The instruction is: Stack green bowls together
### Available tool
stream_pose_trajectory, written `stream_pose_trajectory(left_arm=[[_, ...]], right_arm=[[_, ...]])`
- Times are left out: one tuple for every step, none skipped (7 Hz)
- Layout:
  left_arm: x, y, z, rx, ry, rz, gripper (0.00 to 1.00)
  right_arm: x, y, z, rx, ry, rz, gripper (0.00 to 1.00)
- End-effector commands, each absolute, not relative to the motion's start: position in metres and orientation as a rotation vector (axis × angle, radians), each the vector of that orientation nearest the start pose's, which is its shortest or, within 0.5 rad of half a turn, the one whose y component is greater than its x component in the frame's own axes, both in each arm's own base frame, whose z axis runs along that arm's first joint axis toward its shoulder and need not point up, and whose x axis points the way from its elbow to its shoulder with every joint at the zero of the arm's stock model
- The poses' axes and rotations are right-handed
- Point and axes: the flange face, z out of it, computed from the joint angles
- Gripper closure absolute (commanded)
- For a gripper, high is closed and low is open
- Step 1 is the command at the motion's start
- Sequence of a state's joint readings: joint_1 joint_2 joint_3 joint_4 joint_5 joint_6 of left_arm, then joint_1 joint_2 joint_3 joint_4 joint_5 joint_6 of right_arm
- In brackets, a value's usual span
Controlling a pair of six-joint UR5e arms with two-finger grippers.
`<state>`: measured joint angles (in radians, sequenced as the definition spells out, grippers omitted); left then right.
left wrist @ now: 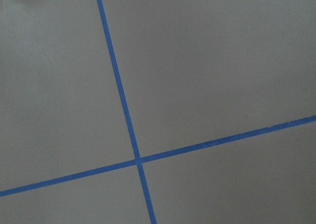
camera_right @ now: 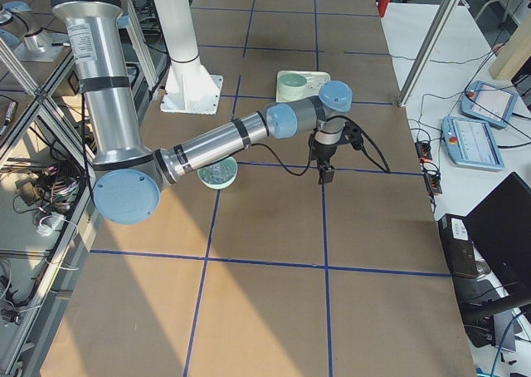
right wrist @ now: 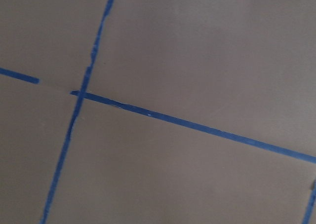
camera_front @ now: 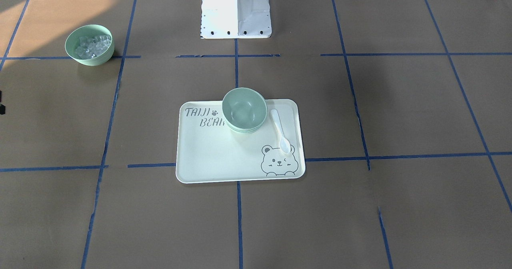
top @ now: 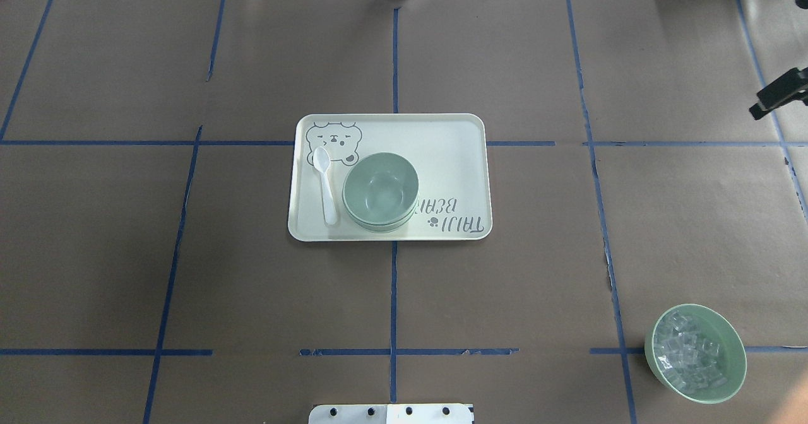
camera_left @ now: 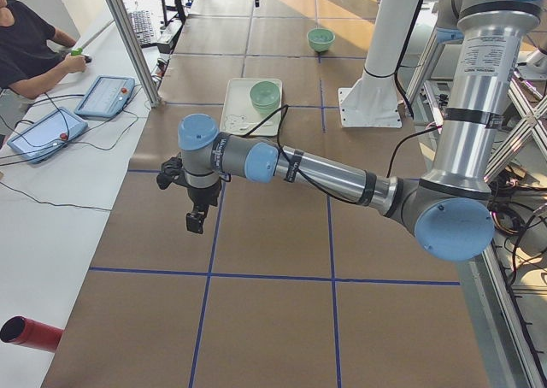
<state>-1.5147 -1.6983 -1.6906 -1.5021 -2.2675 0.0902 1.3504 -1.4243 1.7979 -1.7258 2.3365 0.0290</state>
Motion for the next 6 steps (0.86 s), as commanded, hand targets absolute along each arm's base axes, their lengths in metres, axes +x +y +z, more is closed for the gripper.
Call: stream_pose_trajectory(left_arm=[[-0.049,-0.536,0.574,0.137,0.697,0.181,0.00],[-0.054,-0.527,0.591,0.124,0.697,0.203,0.00],[-0.065,-0.523,0.608,0.105,0.715,0.187,0.00],[-0.066,-0.514,0.624,0.082,0.731,0.183,0.00],[-0.064,-0.497,0.641,0.057,0.770,0.183,0.00],[-0.061,-0.494,0.644,0.043,0.796,0.170,0.00]], right_arm=[[0.028,-0.523,0.576,0.089,-0.803,-0.258,0.00],[0.048,-0.514,0.598,0.071,-0.828,-0.217,0.00],[0.066,-0.508,0.611,0.061,-0.829,-0.173,0.00],[0.067,-0.513,0.624,0.034,-0.826,-0.158,0.00],[0.067,-0.520,0.624,0.029,-0.827,-0.150,0.00],[0.066,-0.520,0.625,0.028,-0.829,-0.150,0.00]])
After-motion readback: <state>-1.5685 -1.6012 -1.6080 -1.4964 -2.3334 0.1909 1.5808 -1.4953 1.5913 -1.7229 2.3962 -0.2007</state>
